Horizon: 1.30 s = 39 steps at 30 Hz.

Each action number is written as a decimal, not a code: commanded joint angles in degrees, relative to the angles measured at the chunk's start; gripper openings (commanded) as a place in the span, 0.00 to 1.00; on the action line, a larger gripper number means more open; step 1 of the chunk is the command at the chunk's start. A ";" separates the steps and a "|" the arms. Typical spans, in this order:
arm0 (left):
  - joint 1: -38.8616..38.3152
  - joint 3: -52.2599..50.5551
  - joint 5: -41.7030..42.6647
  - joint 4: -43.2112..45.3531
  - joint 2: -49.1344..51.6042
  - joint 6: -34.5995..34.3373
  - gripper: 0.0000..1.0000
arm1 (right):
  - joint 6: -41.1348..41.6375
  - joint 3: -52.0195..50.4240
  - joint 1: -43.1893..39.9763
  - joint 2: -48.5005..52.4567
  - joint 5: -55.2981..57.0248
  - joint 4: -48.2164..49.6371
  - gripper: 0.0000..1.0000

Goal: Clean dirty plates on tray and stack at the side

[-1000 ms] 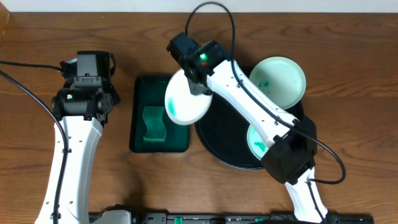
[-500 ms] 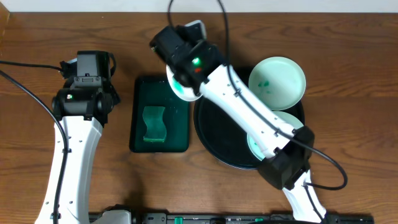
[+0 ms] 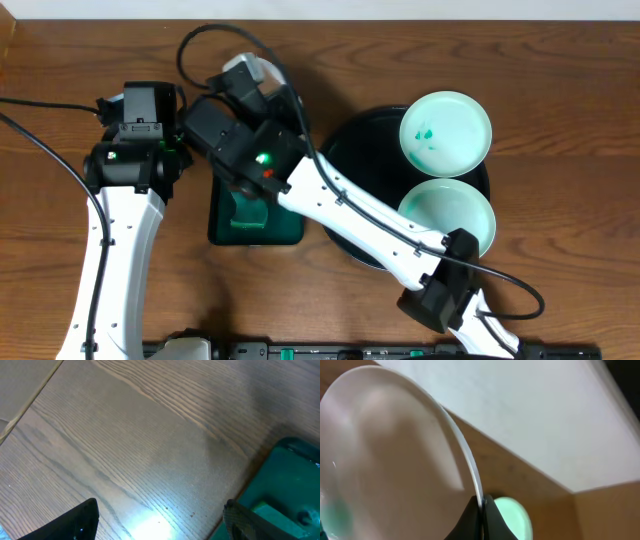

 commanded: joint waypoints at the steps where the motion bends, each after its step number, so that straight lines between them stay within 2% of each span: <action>1: 0.15 0.31 -1.36 -0.28 -0.72 0.72 0.80 | -7.91 1.29 0.96 0.26 4.61 2.08 0.01; 15: 0.15 0.31 -1.36 -0.28 -0.72 0.72 0.80 | -9.84 1.29 1.40 0.26 4.55 4.39 0.01; 18: 0.15 0.31 -1.36 -0.28 -0.72 0.72 0.80 | -4.70 1.29 0.76 0.26 2.75 1.64 0.01; 21: 0.15 0.31 -1.36 -0.28 -0.72 0.72 0.80 | 3.30 1.27 -0.61 0.26 -5.99 -2.14 0.01; 27: 0.15 0.31 -1.36 -0.28 -0.72 0.72 0.80 | 12.26 1.22 -6.91 0.26 -29.97 -5.57 0.01; 32: 0.15 0.31 -1.36 -0.28 -0.72 0.72 0.80 | 13.57 1.22 -14.51 0.07 -44.92 -8.92 0.01; 39: 0.15 0.31 -1.36 -0.28 -0.72 0.72 0.80 | 13.53 1.22 -28.44 -0.68 -57.96 -15.39 0.01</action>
